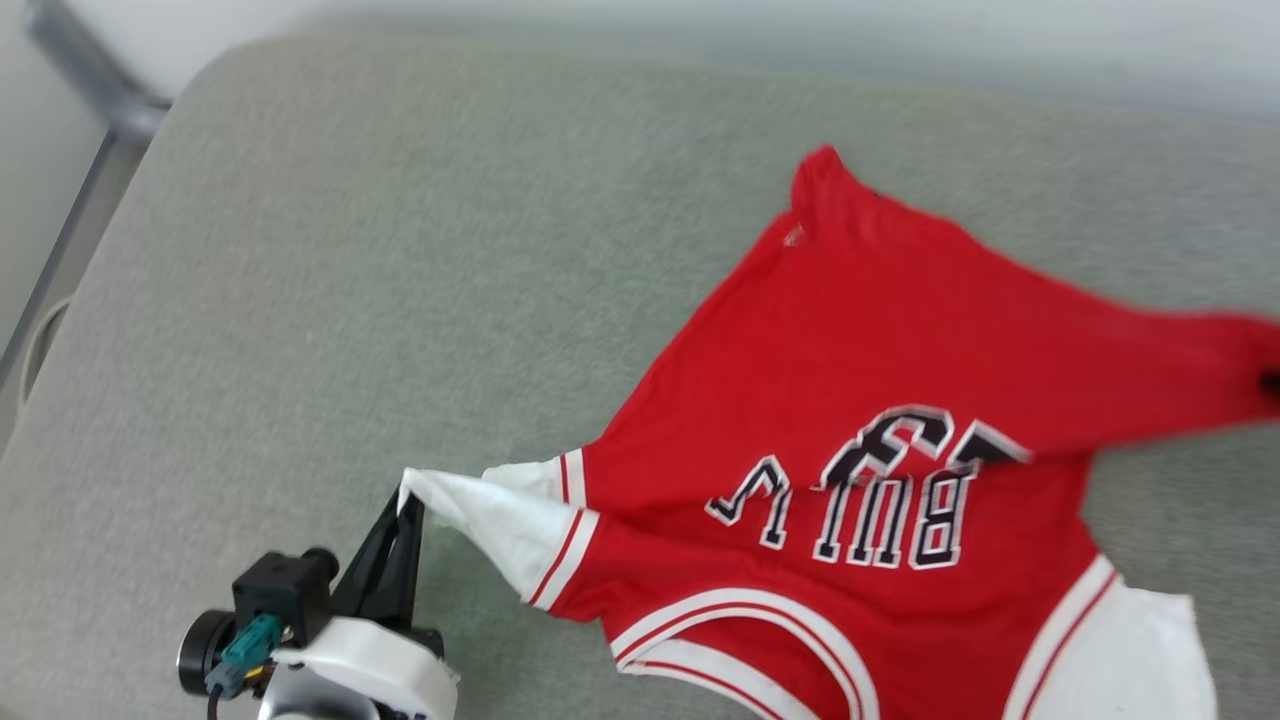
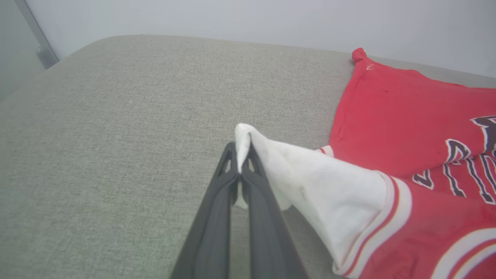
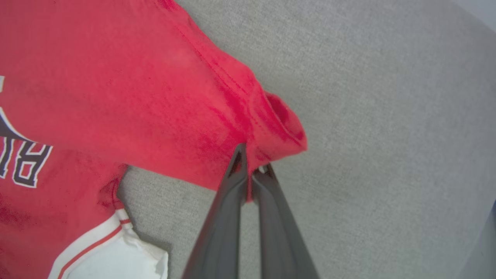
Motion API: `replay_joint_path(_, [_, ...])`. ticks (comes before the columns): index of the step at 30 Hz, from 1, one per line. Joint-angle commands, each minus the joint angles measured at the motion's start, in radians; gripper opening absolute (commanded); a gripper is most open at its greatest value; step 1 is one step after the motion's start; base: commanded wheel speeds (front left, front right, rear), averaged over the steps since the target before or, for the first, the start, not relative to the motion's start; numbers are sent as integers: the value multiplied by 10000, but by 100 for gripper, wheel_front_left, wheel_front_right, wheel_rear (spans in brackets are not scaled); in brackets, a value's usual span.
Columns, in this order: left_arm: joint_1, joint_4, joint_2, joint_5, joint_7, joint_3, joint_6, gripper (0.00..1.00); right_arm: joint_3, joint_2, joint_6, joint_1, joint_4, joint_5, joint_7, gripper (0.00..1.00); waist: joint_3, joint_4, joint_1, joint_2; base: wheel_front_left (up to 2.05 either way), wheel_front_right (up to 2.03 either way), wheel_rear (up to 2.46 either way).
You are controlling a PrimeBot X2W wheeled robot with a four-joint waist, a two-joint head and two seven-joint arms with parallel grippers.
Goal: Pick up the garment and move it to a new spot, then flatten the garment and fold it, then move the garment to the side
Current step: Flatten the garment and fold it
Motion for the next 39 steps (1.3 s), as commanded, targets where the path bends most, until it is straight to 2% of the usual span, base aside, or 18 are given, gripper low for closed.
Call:
replay_joint_path(1, [164,-61,75,-34,15,25,50,0,-29,-96,-14,468,-148,163,-62,0,-581,-551,1,-1,0,0,0])
replay_joint_path(5, [503,-155,166,-79,105,54,168,0,-258,-336,-14,2014,-598,541,-204,0,-1037,-866,1,-1,0,0,0])
replay_joint_path(10, [838,-256,265,-156,204,75,282,0,-678,-325,-14,4054,-968,883,-413,0,-1456,-1135,1,-1,0,0,0])
replay_joint_path(17, [1154,-360,345,-202,248,86,425,0,-1237,277,-15,6641,-1211,1032,-713,0,-1647,-1323,1,-1,0,0,0])
replay_joint_path(23, [1189,-425,407,-210,288,55,444,0,-1817,915,-15,7398,-1160,714,-1196,0,-1637,-1400,1,-1,0,0,0])
replay_joint_path(24, [1181,-435,425,-211,303,57,455,0,-1939,943,-15,7368,-1251,633,-1313,18,-1643,-1409,1,-1,0,0,0])
replay_joint_path(25, [1175,-449,443,-209,316,61,470,0,-2043,945,-15,7297,-1361,534,-1446,73,-1649,-1417,1,-1,0,0,0])
replay_joint_path(26, [1172,-467,459,-206,330,59,481,0,-2180,971,-15,7205,-1451,505,-1531,100,-1657,-1422,1,-1,0,0,0])
replay_joint_path(33, [1025,-598,463,-116,378,-87,500,0,-3242,997,-13,6175,-2464,330,-2146,100,-1615,-1249,1,-1,0,0,0])
replay_joint_path(39, [696,-696,363,-26,365,-226,464,0,-3342,866,-11,4917,-3355,144,-2042,100,-1330,-899,1,-1,0,0,0])
